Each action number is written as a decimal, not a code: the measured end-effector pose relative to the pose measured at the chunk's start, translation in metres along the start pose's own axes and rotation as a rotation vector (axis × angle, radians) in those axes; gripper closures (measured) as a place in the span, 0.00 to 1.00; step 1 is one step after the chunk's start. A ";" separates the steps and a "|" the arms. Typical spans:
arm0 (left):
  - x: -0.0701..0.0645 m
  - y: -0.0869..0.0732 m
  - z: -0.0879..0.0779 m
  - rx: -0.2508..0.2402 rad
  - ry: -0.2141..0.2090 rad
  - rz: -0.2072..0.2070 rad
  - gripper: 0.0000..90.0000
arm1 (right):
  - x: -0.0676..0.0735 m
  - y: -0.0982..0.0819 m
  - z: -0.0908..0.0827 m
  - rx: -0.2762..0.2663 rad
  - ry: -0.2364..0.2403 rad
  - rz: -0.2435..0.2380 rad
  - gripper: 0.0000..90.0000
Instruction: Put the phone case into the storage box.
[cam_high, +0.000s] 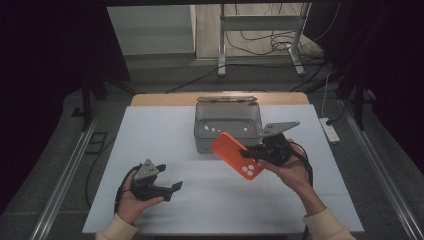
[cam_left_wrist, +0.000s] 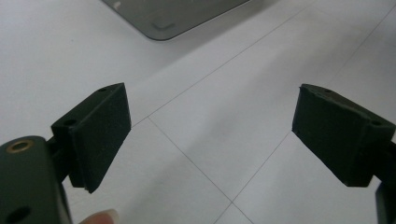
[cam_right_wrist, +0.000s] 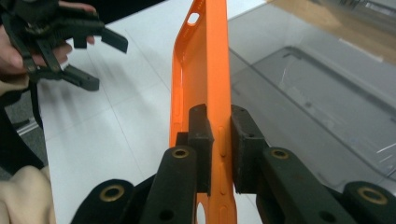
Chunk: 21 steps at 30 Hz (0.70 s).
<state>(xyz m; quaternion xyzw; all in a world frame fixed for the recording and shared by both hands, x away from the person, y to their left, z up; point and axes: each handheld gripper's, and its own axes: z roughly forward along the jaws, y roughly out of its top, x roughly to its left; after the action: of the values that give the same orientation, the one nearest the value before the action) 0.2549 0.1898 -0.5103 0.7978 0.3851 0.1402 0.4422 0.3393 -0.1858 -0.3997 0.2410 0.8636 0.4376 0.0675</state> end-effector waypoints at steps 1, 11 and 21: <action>0.000 0.000 0.000 -0.001 -0.001 -0.001 0.13 | 0.000 0.002 -0.001 -0.005 -0.002 0.000 0.89; 0.001 0.000 0.001 0.012 -0.011 -0.003 0.13 | 0.002 0.014 -0.004 -0.017 -0.043 0.002 0.89; 0.002 -0.001 0.002 0.012 -0.012 -0.006 0.12 | 0.001 0.022 -0.006 -0.024 -0.115 0.023 0.89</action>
<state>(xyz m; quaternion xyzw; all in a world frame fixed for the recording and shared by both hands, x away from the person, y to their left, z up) 0.2567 0.1905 -0.5119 0.8001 0.3857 0.1315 0.4403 0.3448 -0.1783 -0.3786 0.2749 0.8501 0.4343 0.1148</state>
